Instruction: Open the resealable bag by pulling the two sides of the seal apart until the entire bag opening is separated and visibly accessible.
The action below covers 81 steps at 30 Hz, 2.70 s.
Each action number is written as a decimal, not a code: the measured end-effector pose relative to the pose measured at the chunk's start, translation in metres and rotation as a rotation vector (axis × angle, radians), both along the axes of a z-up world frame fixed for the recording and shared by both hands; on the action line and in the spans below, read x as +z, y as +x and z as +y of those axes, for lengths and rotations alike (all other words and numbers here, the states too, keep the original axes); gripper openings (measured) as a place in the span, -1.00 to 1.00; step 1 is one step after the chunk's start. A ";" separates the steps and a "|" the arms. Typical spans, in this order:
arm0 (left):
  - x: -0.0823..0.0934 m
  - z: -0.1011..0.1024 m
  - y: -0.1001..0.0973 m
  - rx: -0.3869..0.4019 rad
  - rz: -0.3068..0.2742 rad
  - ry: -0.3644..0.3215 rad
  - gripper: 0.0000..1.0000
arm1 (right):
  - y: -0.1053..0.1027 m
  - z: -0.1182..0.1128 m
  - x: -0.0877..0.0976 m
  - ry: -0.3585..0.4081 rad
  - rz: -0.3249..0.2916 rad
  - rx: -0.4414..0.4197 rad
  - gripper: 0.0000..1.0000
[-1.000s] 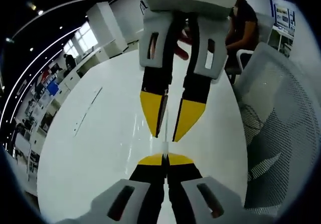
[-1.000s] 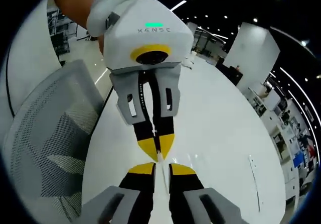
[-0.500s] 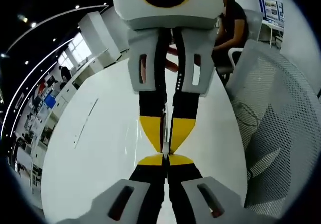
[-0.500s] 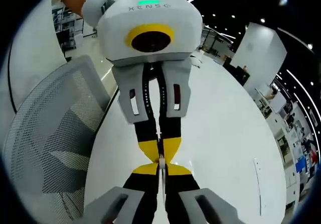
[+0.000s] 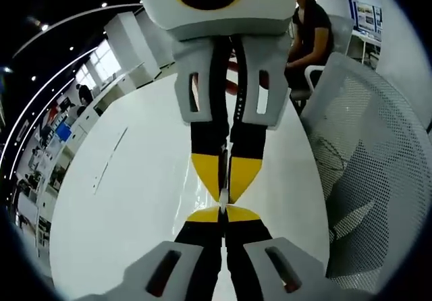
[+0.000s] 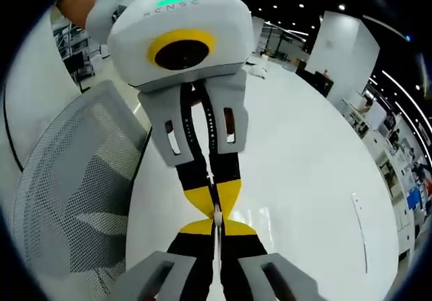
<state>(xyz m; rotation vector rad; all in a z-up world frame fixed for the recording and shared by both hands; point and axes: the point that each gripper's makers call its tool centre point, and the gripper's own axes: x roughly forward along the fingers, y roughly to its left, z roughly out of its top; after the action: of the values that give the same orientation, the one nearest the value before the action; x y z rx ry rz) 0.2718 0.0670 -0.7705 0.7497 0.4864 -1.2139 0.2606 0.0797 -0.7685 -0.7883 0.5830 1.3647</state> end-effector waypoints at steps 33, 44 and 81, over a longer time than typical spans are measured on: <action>-0.005 -0.003 -0.004 -0.006 0.047 0.016 -1.00 | -0.002 -0.008 -0.009 -0.034 0.019 -0.037 -1.00; -0.002 -0.007 -0.003 -0.028 0.019 0.034 -1.00 | 0.000 -0.006 -0.007 -0.026 -0.024 0.000 -0.98; -0.006 0.003 0.002 0.030 0.085 0.022 -1.00 | 0.007 -0.028 -0.009 -0.040 -0.016 -0.049 -1.00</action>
<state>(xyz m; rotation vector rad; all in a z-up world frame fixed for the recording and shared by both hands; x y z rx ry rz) 0.2734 0.0698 -0.7761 0.7093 0.5806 -1.2176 0.2673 0.0514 -0.7775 -0.8122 0.6146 1.3043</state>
